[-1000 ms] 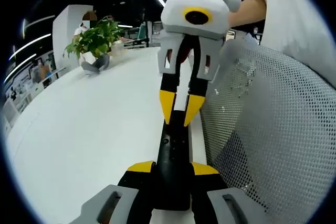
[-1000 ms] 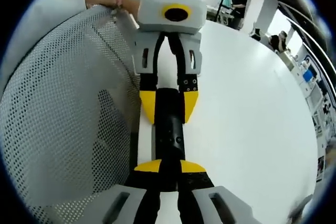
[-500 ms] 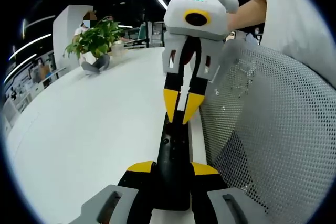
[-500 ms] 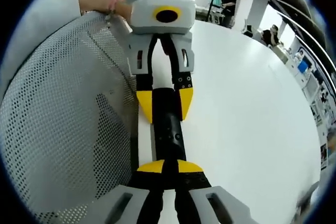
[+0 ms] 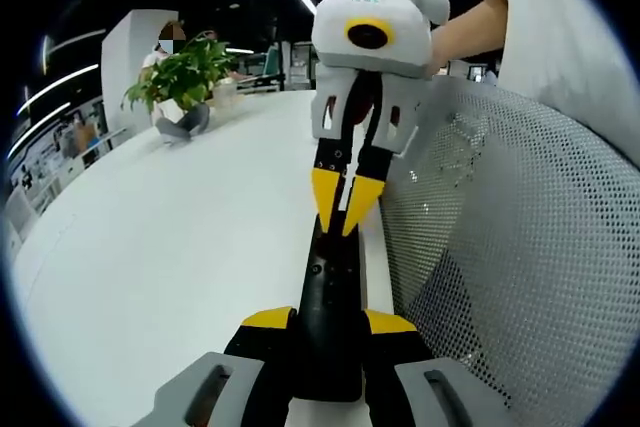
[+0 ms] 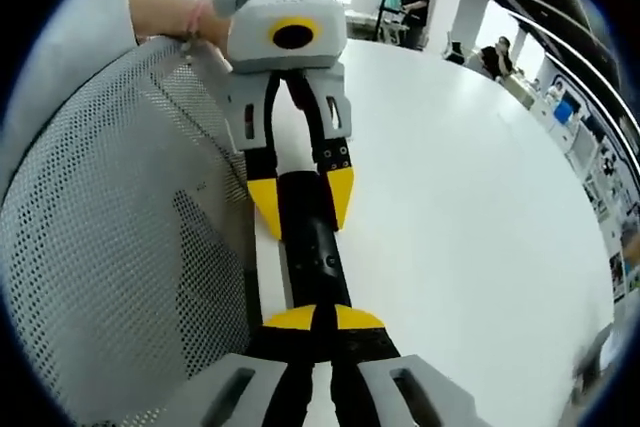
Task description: Press the specified remote control buttons in sequence, fully releasing each button before pressing the next.
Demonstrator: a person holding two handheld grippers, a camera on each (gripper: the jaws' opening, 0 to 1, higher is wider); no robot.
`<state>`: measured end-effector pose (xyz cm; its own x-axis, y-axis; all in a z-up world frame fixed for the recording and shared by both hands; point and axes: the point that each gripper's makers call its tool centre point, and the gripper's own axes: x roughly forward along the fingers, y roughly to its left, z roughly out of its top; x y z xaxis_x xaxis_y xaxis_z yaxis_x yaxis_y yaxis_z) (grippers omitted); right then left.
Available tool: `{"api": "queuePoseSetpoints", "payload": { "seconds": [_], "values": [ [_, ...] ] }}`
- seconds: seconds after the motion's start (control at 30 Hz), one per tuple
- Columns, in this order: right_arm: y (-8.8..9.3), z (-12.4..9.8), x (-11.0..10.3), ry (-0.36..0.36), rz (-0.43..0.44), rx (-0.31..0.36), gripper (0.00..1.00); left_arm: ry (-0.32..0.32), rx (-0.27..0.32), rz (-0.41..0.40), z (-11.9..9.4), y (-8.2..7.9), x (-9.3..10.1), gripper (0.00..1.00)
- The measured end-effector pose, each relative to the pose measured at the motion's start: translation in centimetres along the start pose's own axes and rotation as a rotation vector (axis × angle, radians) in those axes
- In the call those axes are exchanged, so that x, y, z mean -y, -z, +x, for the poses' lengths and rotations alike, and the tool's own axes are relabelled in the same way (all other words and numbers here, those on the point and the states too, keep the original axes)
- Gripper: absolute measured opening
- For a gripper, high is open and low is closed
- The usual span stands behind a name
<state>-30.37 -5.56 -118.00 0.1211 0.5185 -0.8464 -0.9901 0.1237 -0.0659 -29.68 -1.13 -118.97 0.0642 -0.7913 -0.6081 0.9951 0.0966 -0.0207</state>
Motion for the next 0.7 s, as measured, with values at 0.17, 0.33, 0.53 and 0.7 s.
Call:
{"api": "queuePoseSetpoints", "payload": {
  "seconds": [0.17, 0.33, 0.53, 0.7],
  "values": [
    [0.3, -0.23, 0.28, 0.021, -0.057, -0.014, 0.0, 0.002, 0.0, 0.001, -0.01, -0.01, 0.02, 0.25],
    [0.24, -0.22, 0.1, 0.012, -0.087, -0.022, 0.0, 0.003, 0.0, 0.001, 0.0, -0.01, 0.03, 0.25],
    [0.23, 0.06, 0.14, -0.033, -0.2, -0.083, 0.0, 0.004, 0.001, 0.0, 0.0, -0.03, 0.04, 0.25],
    [-0.02, 0.27, 0.23, -0.023, -0.202, -0.108, 0.0, 0.003, 0.003, -0.006, 0.0, -0.04, 0.04, 0.25]
  ]
}}
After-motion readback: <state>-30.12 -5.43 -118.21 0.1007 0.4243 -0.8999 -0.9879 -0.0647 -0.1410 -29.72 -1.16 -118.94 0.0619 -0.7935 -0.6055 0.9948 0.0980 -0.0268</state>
